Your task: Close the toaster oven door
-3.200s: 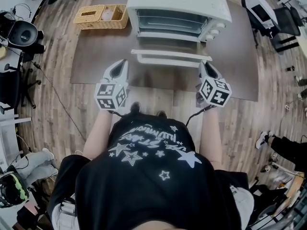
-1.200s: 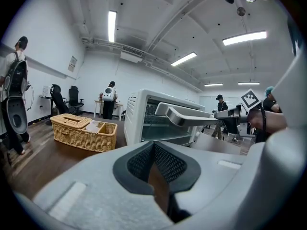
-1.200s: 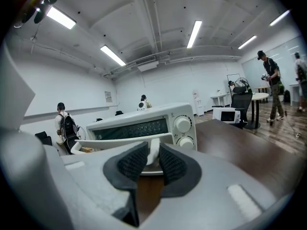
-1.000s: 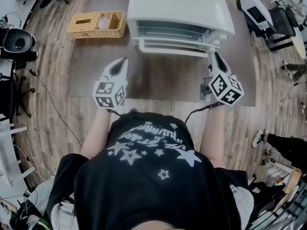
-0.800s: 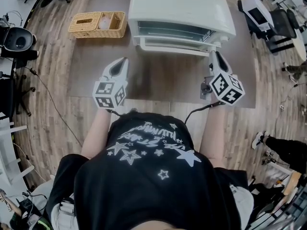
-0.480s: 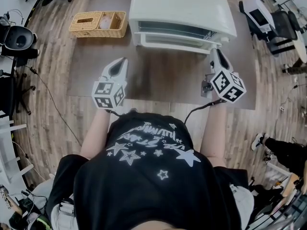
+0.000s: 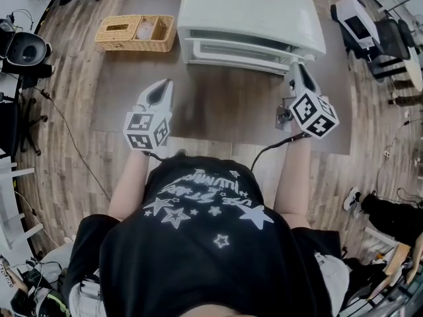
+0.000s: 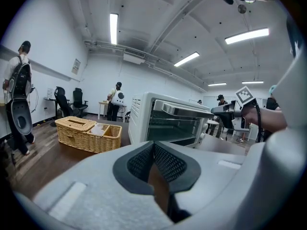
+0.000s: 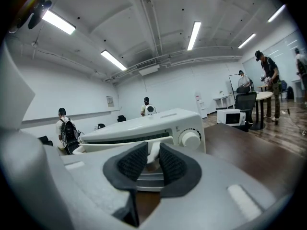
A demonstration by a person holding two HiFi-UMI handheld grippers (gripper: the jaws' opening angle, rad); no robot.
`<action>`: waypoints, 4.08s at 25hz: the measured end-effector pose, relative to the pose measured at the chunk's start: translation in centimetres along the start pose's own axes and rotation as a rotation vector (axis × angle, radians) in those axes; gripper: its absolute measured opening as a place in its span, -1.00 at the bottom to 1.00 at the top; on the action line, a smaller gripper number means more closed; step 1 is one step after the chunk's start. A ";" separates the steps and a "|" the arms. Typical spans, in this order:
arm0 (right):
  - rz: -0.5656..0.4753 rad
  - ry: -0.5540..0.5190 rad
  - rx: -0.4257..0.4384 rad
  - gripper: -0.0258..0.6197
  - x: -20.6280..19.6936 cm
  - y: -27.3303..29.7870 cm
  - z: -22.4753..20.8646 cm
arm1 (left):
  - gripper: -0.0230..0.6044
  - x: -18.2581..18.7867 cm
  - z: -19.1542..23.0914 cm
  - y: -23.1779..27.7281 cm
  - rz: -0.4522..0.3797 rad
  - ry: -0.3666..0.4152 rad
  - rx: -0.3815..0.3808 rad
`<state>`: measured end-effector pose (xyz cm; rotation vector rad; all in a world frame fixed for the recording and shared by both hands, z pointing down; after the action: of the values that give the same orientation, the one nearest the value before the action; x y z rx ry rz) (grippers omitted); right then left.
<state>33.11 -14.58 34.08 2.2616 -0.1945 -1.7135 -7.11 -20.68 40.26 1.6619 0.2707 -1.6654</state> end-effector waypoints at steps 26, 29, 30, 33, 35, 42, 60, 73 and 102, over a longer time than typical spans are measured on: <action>-0.022 0.009 -0.008 -0.67 1.5 2.6 0.0 | -0.89 -0.4 1.4 -1.1 0.011 -0.029 0.056; -0.023 0.012 -0.003 -0.67 1.6 2.7 0.0 | -0.89 -0.3 1.3 -1.5 0.006 -0.030 0.066; -0.023 0.014 -0.001 -0.67 1.6 2.6 0.0 | -0.89 -0.4 1.2 -1.7 0.005 -0.030 0.068; -0.026 0.021 0.004 -0.67 1.5 2.7 -0.1 | -0.89 -0.6 0.9 -2.2 0.005 -0.031 0.079; -0.029 0.028 0.008 -0.67 1.5 2.8 -0.1 | -0.89 -0.7 0.6 -2.7 0.005 -0.032 0.091; -0.039 -0.006 0.032 -0.57 1.6 2.8 -0.4 | -0.89 -0.8 -1.1 -5.1 0.002 -0.031 0.142; 0.069 -0.085 0.158 -0.57 -5.6 -2.4 0.3 | -0.89 -6.8 -7.9 -13.5 0.094 -0.084 0.245; 0.068 -0.080 0.047 -0.82 -8.7 -7.5 4.1 | -0.89 -5.8 -4.3 -11.5 0.097 -0.005 0.028; 0.085 0.055 -0.433 -0.91 -19.9 -22.7 22.4 | -0.89 -8.7 6.2 -13.0 0.194 0.132 -0.567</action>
<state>4.48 9.08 39.66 1.9484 0.0859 -1.4776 -21.16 -12.51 44.57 1.3163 0.5696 -1.1913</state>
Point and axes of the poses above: the fingertips, and each gripper's own axes: y forward along the fingers, z to its left, x out of its top, the point moved 9 cm from there along -y, backward along the fingers, and after that the axes turned 4 degrees about z, right-handed, at the moved point
